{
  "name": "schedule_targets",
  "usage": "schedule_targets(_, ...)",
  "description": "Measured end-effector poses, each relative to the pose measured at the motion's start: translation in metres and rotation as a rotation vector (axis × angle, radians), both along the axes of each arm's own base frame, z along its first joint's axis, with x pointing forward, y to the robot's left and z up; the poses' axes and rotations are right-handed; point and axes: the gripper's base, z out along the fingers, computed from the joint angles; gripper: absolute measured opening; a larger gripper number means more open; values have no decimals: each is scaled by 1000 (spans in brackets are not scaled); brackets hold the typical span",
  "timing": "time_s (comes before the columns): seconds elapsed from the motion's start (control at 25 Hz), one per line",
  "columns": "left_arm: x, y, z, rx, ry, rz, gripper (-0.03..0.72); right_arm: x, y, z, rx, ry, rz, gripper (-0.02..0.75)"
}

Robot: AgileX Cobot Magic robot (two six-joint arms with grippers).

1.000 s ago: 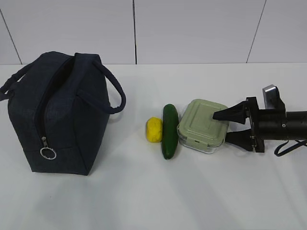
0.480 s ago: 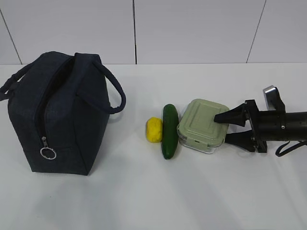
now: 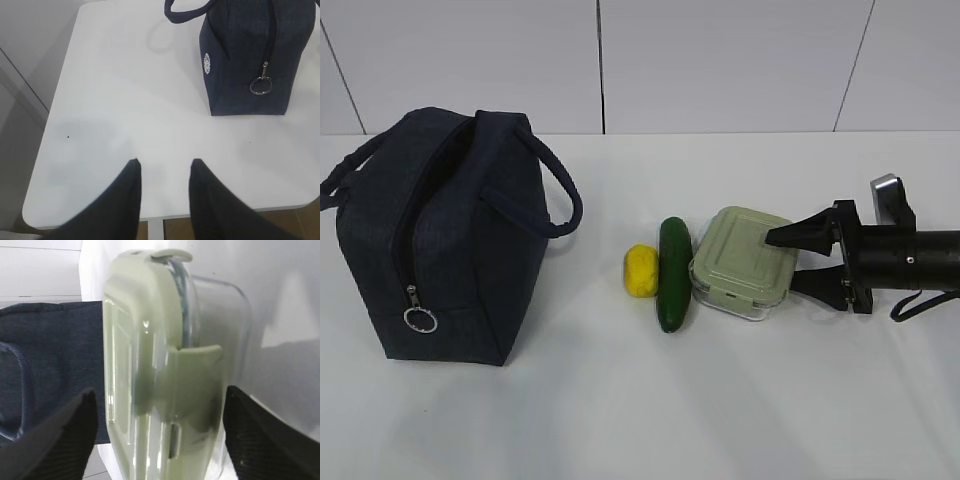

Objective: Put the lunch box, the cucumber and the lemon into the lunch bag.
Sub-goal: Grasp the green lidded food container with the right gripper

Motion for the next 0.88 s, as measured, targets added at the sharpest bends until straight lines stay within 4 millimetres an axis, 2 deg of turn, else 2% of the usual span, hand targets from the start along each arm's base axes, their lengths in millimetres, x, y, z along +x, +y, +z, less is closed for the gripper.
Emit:
schedule_targets(0.28,0,0,0,0,0,0,235,0,0,0,5,0,-1,580)
schedule_targets(0.64,0,0,0,0,0,0,235,1,15,-4,-37,19,18,580)
schedule_targets(0.88,0,0,0,0,0,0,235,1,14,-6,-62,29,7,571)
